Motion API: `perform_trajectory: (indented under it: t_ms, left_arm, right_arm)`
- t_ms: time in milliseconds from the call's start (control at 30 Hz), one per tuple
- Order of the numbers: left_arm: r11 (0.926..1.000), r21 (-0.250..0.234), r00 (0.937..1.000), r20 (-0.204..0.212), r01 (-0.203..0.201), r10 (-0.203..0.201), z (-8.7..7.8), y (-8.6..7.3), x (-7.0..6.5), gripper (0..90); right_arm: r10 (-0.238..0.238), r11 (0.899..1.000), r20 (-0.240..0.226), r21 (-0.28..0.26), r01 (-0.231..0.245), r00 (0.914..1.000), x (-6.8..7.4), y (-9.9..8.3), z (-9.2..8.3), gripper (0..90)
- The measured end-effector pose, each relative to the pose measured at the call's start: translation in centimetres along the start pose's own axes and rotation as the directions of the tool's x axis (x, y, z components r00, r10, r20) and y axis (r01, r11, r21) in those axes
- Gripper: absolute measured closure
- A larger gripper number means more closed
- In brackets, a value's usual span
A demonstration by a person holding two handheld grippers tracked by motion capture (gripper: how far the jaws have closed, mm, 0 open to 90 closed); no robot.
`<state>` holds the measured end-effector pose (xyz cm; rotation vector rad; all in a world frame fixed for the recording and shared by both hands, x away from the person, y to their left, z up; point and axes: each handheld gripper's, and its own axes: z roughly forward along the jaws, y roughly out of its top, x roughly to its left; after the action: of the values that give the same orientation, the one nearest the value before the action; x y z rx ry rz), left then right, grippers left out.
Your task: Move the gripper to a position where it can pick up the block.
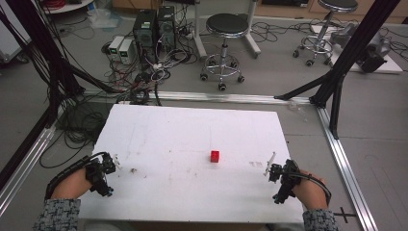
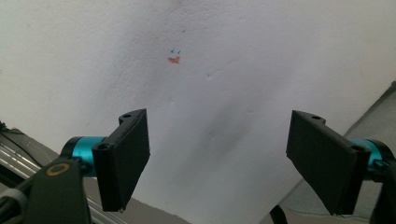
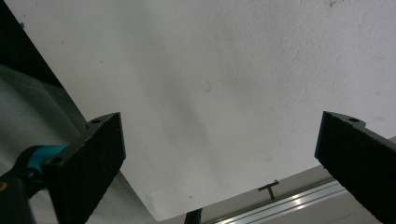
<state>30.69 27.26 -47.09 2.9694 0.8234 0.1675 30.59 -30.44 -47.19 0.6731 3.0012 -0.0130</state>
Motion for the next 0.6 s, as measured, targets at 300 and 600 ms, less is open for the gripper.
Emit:
perform_trajectory:
  t_ms: [300,600]
  left_arm:
    - [1.0,-0.006,1.0,0.003,0.002,-0.002,-0.2,-0.1,0.0,21.8]
    - [0.9999,-0.011,1.0,0.007,0.005,-0.005,-0.1,-0.1,0.1,21.8]
  right_arm:
    - [0.007,1.0,0.003,-0.003,-0.007,1.0,-0.7,-0.4,-0.7,1.0]
    - [-0.016,1.0,0.021,-0.01,0.016,0.9996,-1.9,0.3,-2.8,1.0]
